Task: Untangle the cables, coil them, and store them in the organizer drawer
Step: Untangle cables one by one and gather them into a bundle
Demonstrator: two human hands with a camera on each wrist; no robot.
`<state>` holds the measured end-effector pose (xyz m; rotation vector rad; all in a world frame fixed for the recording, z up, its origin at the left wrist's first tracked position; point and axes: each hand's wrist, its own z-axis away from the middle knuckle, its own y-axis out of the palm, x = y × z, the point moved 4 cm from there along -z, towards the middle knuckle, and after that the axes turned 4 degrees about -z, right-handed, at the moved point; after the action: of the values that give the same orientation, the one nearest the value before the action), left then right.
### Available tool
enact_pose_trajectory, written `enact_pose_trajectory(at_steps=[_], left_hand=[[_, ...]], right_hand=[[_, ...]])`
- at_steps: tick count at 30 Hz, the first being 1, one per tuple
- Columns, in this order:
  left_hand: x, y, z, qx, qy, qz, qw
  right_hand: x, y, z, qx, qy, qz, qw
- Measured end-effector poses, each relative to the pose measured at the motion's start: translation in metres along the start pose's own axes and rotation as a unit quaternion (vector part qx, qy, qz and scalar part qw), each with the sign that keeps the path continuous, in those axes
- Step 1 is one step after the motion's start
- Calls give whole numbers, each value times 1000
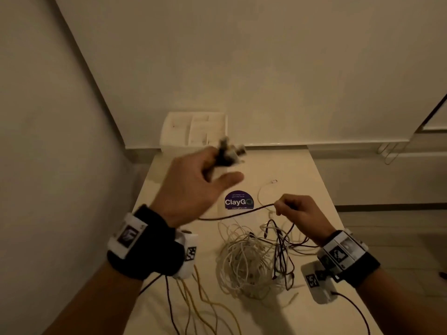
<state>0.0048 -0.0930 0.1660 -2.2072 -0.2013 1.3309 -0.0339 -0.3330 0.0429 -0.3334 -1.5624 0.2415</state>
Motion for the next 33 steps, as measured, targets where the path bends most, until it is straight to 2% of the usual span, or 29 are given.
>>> enact_pose_trajectory(at_steps=[3,6,9,14,19,21,26,29,31,33], left_hand=[[-1,46,0,69,-8,-34,997],[0,74,-2,63,-18,-47,997],[-2,74,-6,14,-19,-55,998],[-8,35,-21,-120,3,-33,992],[-1,-17,-25,-273,-28,18,962],[7,-36,-24,-302,-35,15,953],[29,-44,-10,-298,-71,-20,952],[24,-38,0,-287,-69,-60,954],[15,-33,4,-269,-8,-130,954],[7,-18,6,-190,70,-192,960]], right_hand=[[50,0,-4,11,-62,3,998],[86,-5,-8,-6,-103,-79,992],[91,-13,-7,-43,-98,-100,989],[70,5,5,-8,-89,-138,986],[20,23,3,18,-60,-109,992],[-5,26,1,13,-36,-80,996],[-36,21,-15,-52,-16,28,998],[-33,12,-26,-89,-6,40,995],[-24,7,-31,-92,7,12,996],[-13,5,-33,-72,34,-55,995]])
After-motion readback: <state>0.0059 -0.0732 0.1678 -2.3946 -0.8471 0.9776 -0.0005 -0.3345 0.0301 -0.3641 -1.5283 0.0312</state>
